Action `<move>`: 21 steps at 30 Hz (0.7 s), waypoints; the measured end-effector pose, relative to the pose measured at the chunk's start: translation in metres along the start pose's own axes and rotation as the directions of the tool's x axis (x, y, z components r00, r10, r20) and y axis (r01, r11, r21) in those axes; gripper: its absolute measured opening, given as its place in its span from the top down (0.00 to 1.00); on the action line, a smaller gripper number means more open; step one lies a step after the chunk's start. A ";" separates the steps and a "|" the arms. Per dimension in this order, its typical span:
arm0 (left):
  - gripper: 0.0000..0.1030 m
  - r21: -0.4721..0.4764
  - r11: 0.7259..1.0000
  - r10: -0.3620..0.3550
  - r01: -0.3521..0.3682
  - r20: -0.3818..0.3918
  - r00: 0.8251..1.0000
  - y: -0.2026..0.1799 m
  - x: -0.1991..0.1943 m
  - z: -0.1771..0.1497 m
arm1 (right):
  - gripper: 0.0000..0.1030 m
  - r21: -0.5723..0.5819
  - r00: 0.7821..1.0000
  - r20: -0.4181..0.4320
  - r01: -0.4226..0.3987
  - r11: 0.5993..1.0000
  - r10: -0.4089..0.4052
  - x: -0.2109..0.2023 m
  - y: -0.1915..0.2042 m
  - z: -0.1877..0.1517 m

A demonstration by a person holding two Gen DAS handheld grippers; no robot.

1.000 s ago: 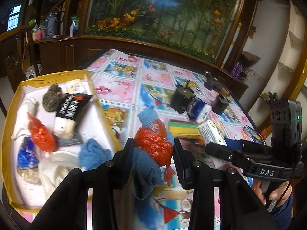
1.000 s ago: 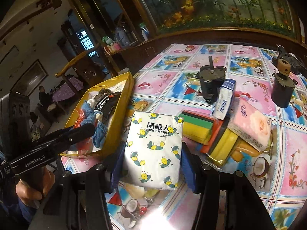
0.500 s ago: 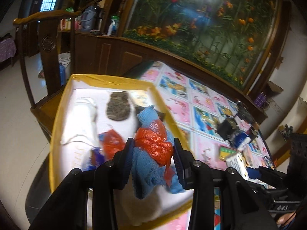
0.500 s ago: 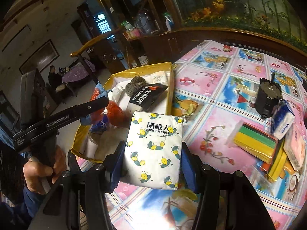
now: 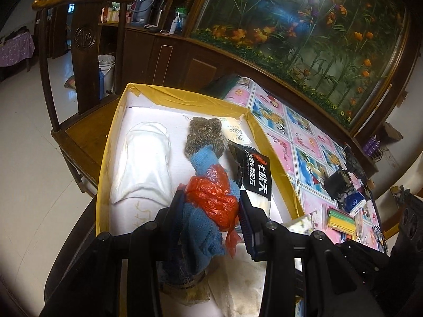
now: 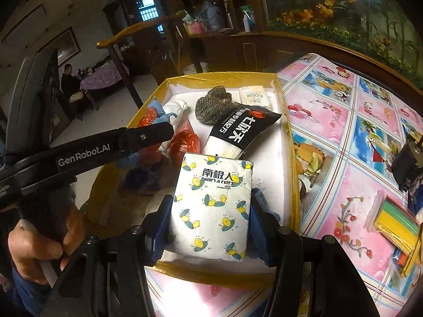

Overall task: Organize soft objects
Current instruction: 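Open both tools to release the bundle and tissue pack into the tray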

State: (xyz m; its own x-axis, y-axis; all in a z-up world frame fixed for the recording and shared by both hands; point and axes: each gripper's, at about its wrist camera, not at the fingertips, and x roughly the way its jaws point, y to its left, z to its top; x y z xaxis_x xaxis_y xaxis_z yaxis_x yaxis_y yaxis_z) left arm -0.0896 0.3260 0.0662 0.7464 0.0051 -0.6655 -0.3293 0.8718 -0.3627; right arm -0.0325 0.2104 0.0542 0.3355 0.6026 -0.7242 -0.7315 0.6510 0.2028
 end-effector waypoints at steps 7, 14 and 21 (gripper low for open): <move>0.60 -0.015 1.000 0.006 -0.006 -0.014 1.000 0.002 0.005 -0.002 | 0.36 -0.010 1.000 0.003 -0.009 1.000 0.009 0.004 0.000 0.000; 0.43 -0.016 1.000 0.005 -0.005 0.004 1.000 -0.002 -0.003 -0.001 | 0.30 0.014 0.998 0.054 -0.039 0.999 0.039 -0.016 -0.010 -0.001; 0.40 0.008 1.000 -0.015 0.015 0.021 1.000 -0.017 -0.016 -0.002 | 0.30 0.069 0.990 0.121 -0.076 0.995 0.068 -0.053 -0.035 -0.007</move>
State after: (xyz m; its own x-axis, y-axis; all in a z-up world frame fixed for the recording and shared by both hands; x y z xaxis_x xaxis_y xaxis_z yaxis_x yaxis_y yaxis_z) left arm -0.0966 0.3098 0.0817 0.7634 0.0026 -0.6459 -0.3138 0.8756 -0.3673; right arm -0.0293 0.1523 0.0809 0.3546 0.6966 -0.6237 -0.7124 0.6333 0.3023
